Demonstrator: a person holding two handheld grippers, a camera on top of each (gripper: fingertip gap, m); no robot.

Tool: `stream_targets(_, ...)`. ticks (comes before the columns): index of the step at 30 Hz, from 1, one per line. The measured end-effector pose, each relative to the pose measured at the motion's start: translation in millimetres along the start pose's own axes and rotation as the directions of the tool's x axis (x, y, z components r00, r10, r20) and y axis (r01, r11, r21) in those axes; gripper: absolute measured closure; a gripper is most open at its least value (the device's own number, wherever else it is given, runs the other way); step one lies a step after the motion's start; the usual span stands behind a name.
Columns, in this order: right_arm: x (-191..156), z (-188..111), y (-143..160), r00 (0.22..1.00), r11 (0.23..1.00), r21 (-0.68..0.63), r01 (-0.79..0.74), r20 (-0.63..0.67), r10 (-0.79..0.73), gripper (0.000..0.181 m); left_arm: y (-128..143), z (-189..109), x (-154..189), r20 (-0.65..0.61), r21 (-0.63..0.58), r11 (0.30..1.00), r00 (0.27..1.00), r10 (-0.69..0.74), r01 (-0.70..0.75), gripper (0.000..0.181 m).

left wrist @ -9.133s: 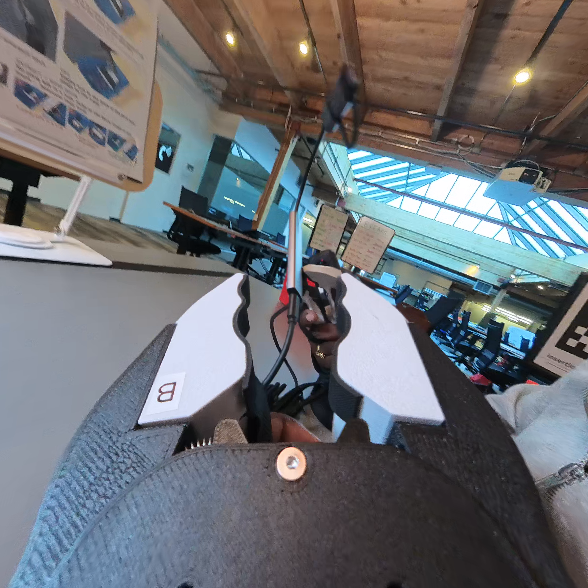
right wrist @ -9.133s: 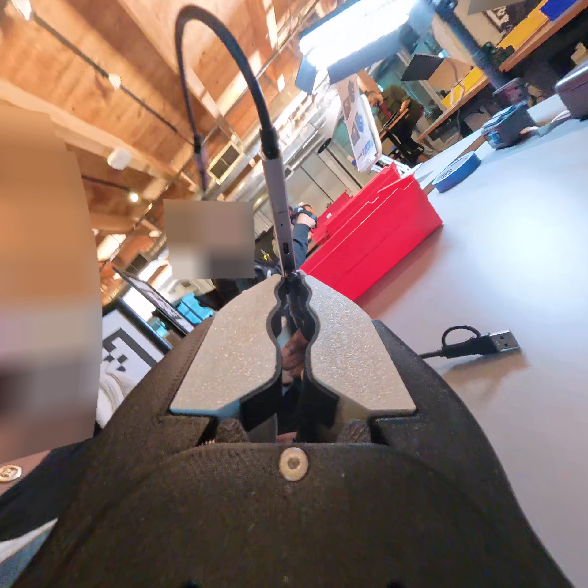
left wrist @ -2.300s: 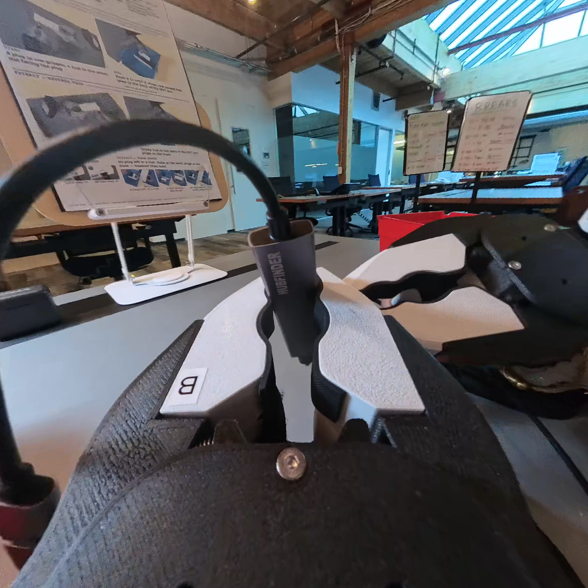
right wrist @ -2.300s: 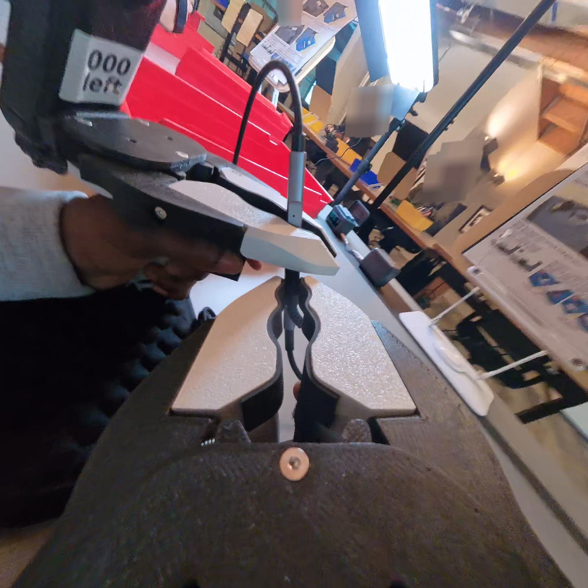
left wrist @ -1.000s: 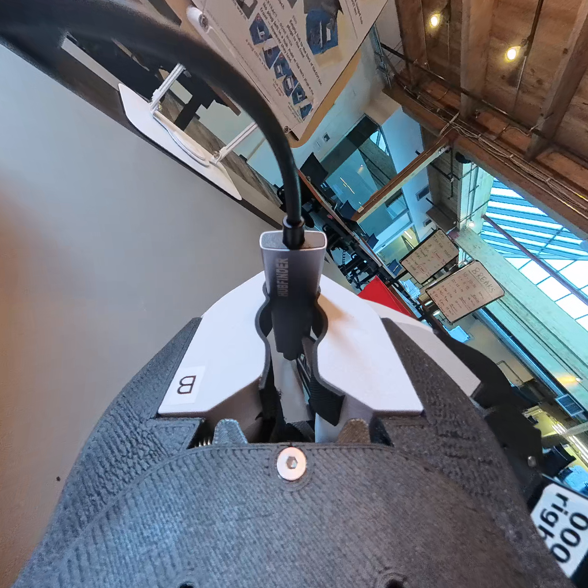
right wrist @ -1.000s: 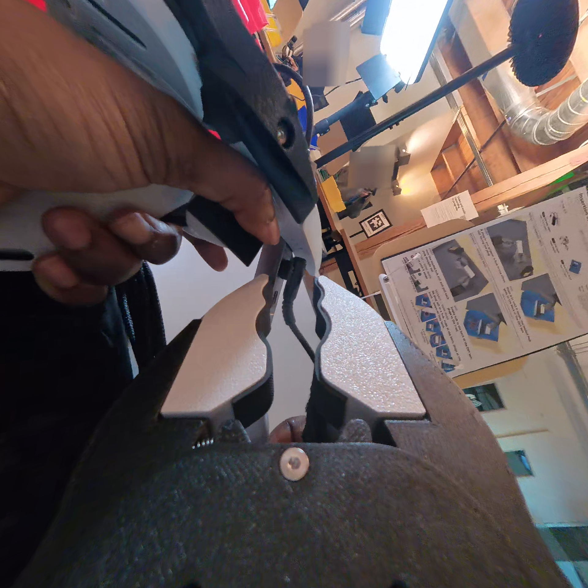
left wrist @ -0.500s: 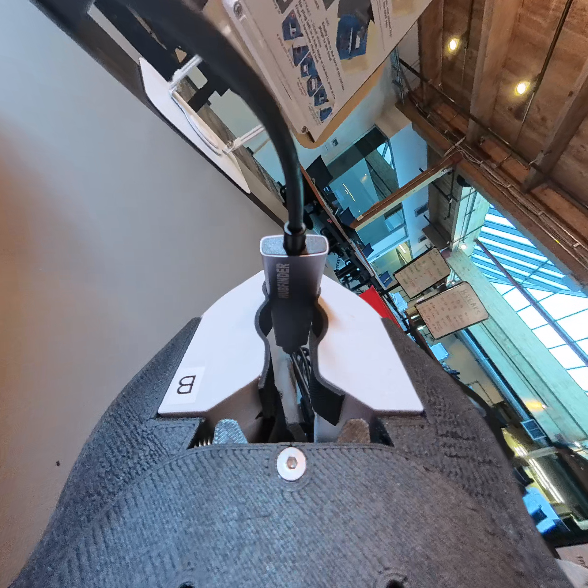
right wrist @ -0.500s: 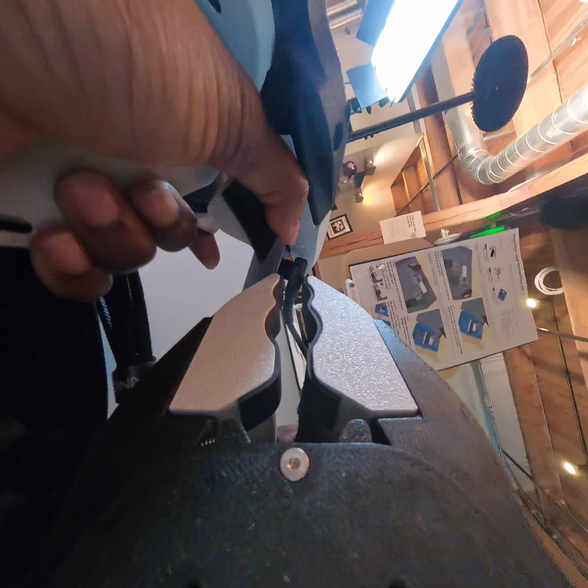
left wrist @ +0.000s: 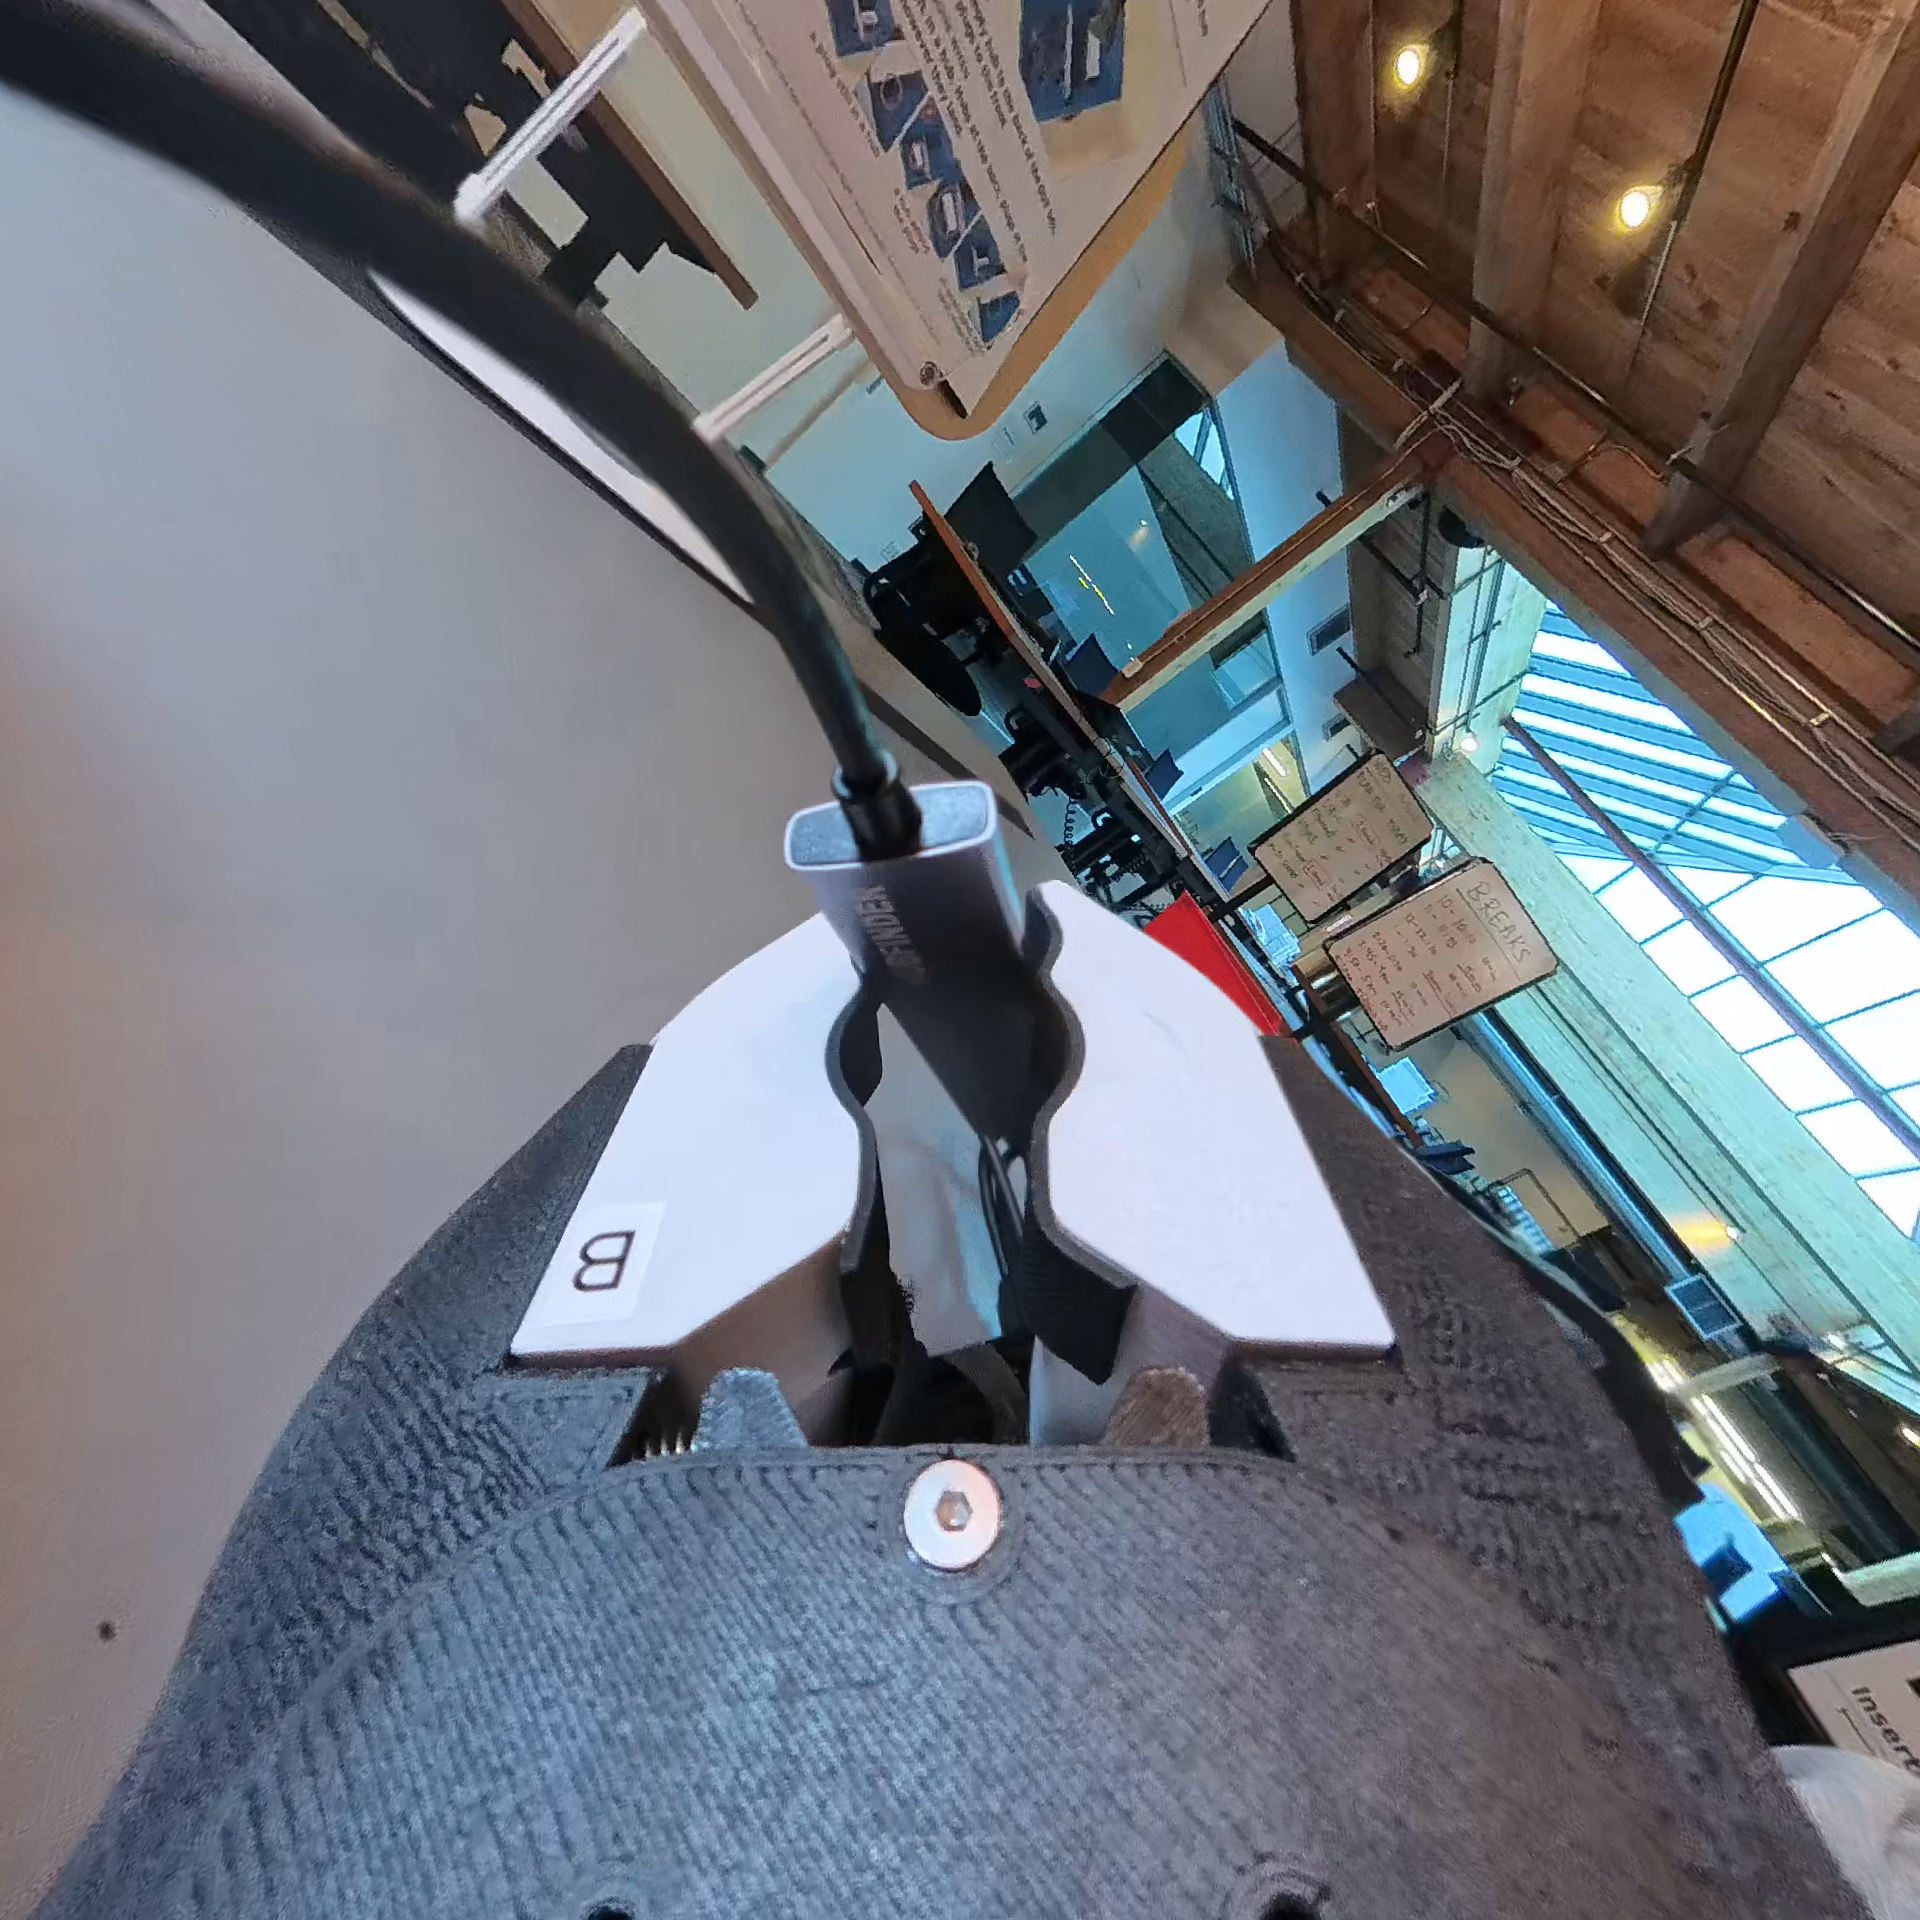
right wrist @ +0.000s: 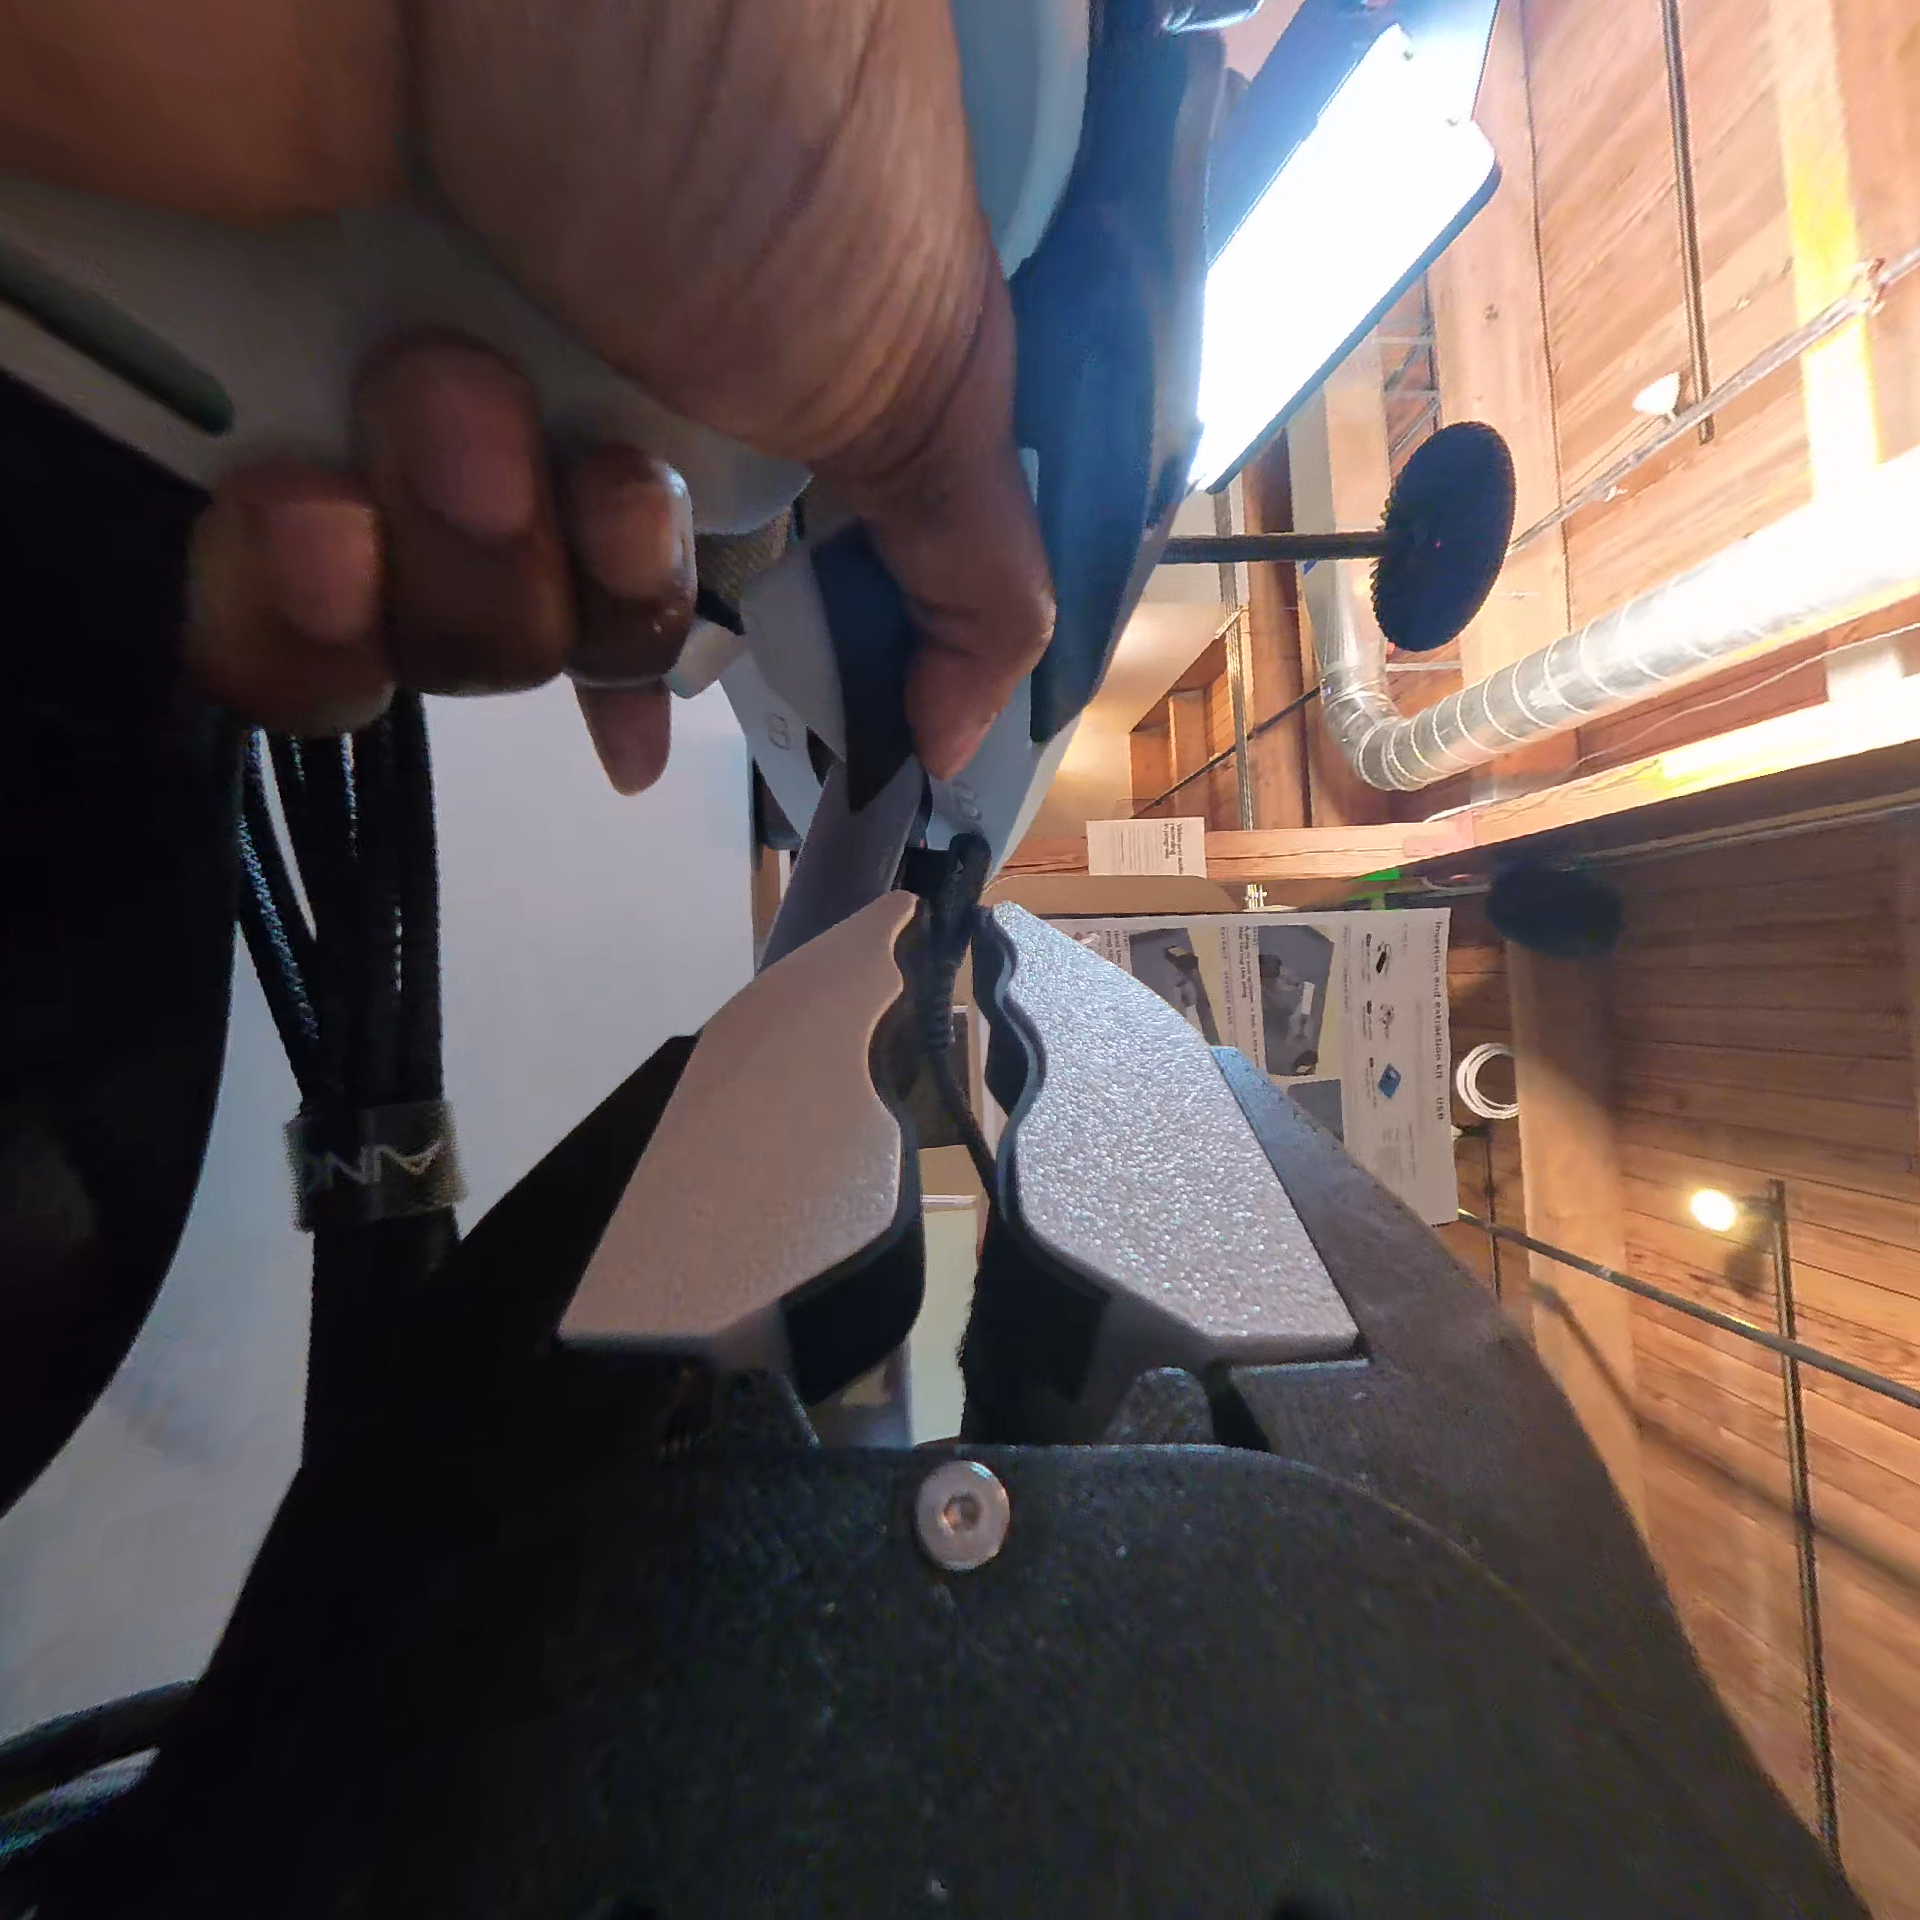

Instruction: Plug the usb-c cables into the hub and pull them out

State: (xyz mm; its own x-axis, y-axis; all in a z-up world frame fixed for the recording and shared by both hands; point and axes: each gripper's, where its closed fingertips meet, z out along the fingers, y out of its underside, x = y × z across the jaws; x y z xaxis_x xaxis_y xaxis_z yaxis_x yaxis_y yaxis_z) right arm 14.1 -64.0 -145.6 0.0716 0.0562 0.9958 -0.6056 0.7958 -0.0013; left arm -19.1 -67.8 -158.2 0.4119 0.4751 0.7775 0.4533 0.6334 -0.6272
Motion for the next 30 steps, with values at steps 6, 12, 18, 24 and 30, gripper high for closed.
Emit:
stream_targets(6, 5.9, 1.2, 14.1, 0.81, 0.818, -0.053, -0.572, 0.122, 0.574, 0.174, -4.9, 10.3, 5.3, 0.041, 0.033, 0.994, 0.994, 0.103, -0.104, 0.156)
stream_targets(12, 33.6, -16.5, 29.2, -0.096, -0.045, -0.131, -0.99, 0.421, 0.902, 0.174, -24.9, -6.8, 79.6, -0.379, 0.26, 0.96, 0.904, 0.199, -0.103, 0.133)
stream_targets(18, 62.5, -36.5, 33.5, -0.564, -0.563, -0.215, -0.798, 0.597, 0.571, 0.181, -2.6, -9.8, 86.6, -0.303, 0.278, 0.864, 0.815, 0.494, -0.42, 0.126)
stream_targets(24, 37.3, -35.6, 49.6, -0.533, -0.442, -0.3, -0.845, 0.525, 0.664, 0.181, -4.2, 3.5, 56.0, -0.168, 0.177, 0.878, 0.865, 0.472, -0.445, 0.155)
stream_targets(30, 23.3, -47.5, 38.4, 0.113, 0.203, -0.131, -0.97, 0.495, 0.862, 0.13, -6.7, -5.4, 65.9, -0.279, 0.211, 0.915, 0.876, 0.392, -0.343, 0.156)
